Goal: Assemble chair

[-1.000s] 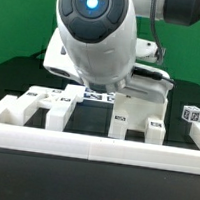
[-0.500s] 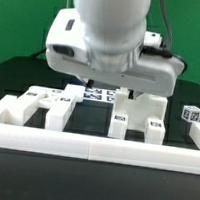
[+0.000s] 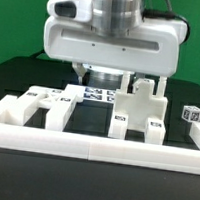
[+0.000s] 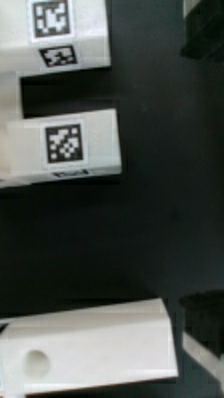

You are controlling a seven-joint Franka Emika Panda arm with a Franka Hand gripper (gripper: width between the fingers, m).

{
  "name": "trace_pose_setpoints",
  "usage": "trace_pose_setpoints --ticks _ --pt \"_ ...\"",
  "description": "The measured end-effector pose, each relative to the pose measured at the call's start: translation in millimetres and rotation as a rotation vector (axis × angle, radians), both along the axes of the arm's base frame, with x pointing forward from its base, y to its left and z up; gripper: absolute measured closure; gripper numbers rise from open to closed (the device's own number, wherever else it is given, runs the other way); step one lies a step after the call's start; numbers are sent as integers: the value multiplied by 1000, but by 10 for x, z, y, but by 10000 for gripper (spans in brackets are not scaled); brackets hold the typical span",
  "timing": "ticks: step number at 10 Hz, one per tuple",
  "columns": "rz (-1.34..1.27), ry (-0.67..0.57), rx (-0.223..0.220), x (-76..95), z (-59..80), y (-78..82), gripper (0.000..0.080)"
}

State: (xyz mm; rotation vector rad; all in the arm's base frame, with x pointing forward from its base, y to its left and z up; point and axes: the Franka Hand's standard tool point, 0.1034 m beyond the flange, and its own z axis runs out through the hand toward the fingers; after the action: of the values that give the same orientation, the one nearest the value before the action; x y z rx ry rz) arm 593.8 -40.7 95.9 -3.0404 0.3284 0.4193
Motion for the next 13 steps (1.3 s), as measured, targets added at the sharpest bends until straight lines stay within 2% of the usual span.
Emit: trace_pose_setpoints --ticks 1,2,3,4,6,8,12,13 --pt "-3 -43 -10 -2 -16 -1 151" --pt "-3 -156 -36 101 -20 -13 151" --pt "-1 -249 -58 94 -21 -27 151" --pt "29 -216 -37 -69 -59 -93 151" --pt "78 -242 -40 -109 -79 -267 151" --pt "110 -237 -39 -184 -102 -511 151" --pt "115 -236 -38 -186 -124 -486 151" --pt "176 -265 -51 -261 -224 -567 151"
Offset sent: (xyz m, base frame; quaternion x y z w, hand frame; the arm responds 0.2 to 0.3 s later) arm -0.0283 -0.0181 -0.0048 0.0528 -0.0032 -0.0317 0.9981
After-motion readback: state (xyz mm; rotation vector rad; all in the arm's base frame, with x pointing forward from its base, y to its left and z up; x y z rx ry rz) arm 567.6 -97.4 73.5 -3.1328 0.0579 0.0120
